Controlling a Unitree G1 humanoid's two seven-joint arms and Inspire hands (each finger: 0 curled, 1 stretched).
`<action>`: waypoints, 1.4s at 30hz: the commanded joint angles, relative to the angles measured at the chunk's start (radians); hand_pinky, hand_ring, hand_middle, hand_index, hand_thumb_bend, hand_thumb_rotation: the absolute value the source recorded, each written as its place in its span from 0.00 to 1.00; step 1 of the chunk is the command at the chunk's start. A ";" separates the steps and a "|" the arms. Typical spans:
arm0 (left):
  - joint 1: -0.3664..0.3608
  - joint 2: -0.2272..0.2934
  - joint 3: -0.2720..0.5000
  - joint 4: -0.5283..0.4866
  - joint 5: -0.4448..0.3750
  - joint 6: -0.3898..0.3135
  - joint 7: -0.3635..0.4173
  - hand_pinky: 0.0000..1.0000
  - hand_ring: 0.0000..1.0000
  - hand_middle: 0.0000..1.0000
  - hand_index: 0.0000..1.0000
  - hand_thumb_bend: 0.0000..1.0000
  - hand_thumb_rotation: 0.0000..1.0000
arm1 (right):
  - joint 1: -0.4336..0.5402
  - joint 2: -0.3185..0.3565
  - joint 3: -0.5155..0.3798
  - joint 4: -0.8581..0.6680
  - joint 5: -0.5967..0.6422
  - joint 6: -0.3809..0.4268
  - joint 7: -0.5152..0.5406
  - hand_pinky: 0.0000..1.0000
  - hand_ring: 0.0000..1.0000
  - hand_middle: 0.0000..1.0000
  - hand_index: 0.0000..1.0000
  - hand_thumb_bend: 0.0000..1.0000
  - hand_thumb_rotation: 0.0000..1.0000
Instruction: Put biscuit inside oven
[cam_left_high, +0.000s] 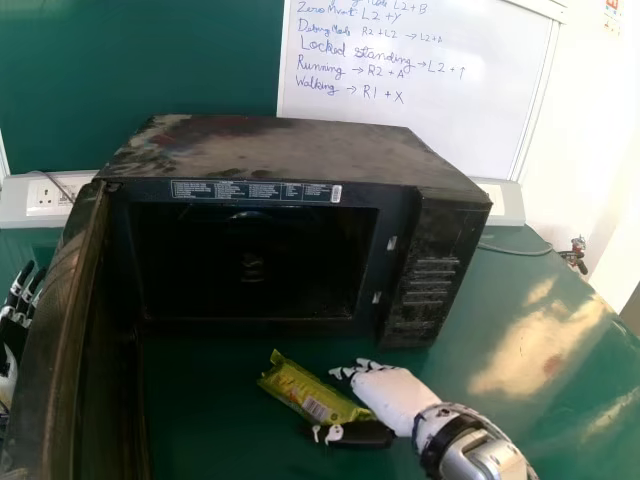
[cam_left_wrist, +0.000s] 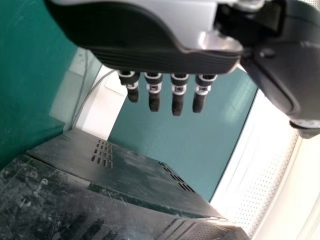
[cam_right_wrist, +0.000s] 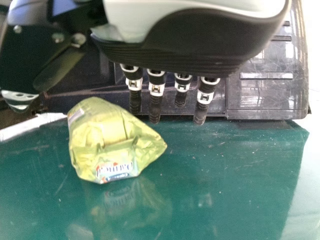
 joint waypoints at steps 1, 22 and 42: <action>0.024 -0.037 -0.007 0.022 -0.009 -0.004 0.001 0.43 0.65 0.73 0.87 0.04 0.00 | -0.018 0.003 0.007 -0.014 -0.010 -0.007 0.002 0.88 0.91 0.90 0.95 1.00 0.54; 0.034 -0.043 -0.008 0.006 -0.009 0.000 0.007 0.46 0.66 0.73 0.87 0.05 0.00 | -0.001 0.066 0.043 -0.009 -0.121 -0.029 -0.077 0.92 0.92 0.92 0.98 1.00 0.21; 0.027 -0.035 -0.005 0.026 -0.009 -0.005 -0.002 0.45 0.65 0.73 0.88 0.04 0.00 | 0.044 0.086 0.099 0.039 -0.379 -0.079 -0.338 0.92 0.91 0.92 0.94 0.99 0.18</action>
